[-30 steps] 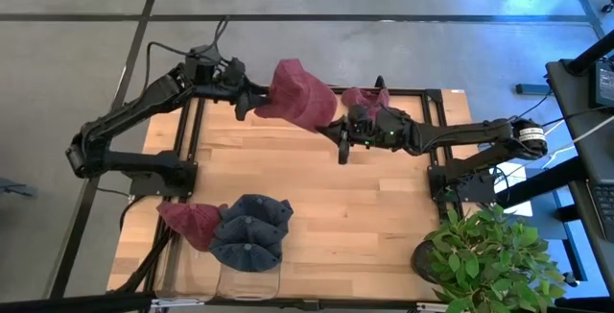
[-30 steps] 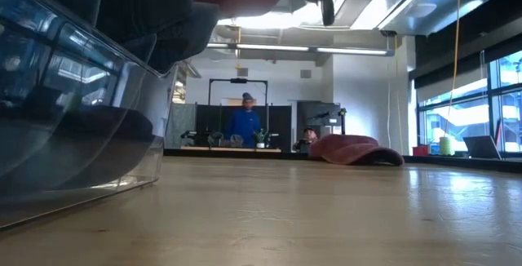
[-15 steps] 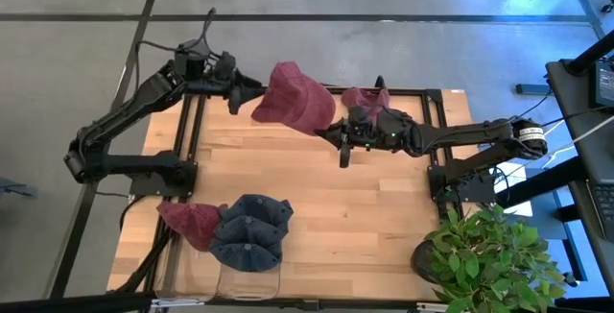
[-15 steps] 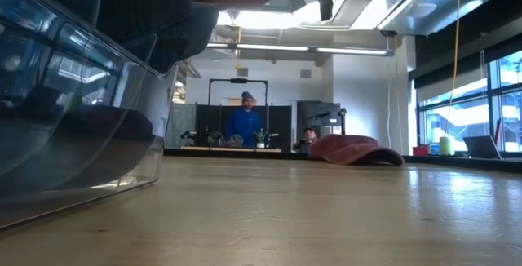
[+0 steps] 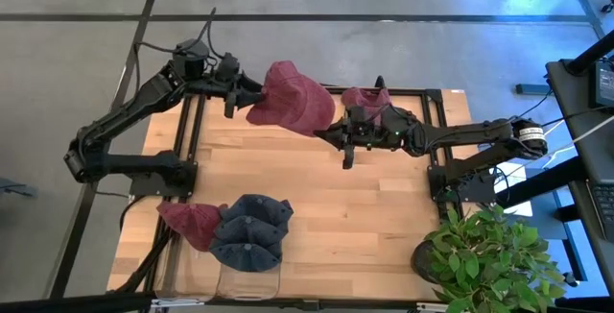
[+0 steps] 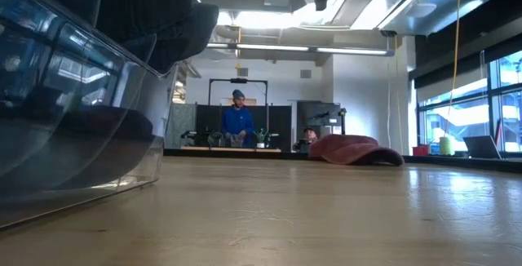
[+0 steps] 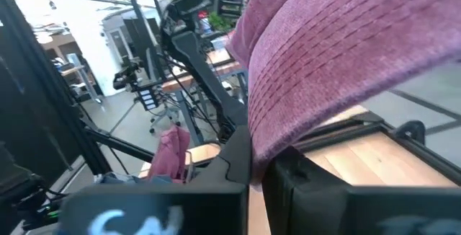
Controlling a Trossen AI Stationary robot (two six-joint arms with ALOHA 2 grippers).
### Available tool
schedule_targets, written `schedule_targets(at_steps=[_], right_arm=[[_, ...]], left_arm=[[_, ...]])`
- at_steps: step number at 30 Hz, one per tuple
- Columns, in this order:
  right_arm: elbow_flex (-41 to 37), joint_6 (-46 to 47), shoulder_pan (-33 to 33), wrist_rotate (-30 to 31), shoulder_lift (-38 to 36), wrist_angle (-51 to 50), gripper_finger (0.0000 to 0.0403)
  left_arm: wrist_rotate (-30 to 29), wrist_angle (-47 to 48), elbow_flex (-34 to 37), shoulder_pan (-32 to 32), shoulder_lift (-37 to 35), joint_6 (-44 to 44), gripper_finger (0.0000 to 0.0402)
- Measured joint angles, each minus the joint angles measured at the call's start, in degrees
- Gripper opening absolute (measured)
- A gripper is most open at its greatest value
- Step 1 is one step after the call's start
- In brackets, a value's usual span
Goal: Pick & Place hat
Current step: Put the left red cap into the left transparent bin
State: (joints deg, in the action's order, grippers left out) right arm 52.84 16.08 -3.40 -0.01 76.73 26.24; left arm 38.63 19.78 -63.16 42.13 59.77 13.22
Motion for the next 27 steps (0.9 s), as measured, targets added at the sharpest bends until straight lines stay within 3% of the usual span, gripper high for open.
schedule_targets(at_steps=[13, 19, 25, 27], right_arm=[[0.0, -0.1, 0.0, -0.2, 0.0, -0.1, 0.0017], [0.0, -0.1, 0.0, -0.2, 0.0, -0.3, 0.0017], [0.0, -1.3, 0.0, -0.2, 0.0, -1.0, 0.0017], [0.0, -1.4, 0.0, -0.2, 0.0, -0.9, 0.0017]], left_arm=[[2.3, -3.7, 0.0, -2.7, 0.0, 0.7, 0.0170], [3.1, -5.0, 0.0, -4.5, 0.0, 1.1, 0.0117], [3.1, -5.0, 0.0, -4.5, 0.0, 0.6, 0.0030], [3.1, -5.0, 0.0, -4.5, 0.0, 0.2, 0.0023]])
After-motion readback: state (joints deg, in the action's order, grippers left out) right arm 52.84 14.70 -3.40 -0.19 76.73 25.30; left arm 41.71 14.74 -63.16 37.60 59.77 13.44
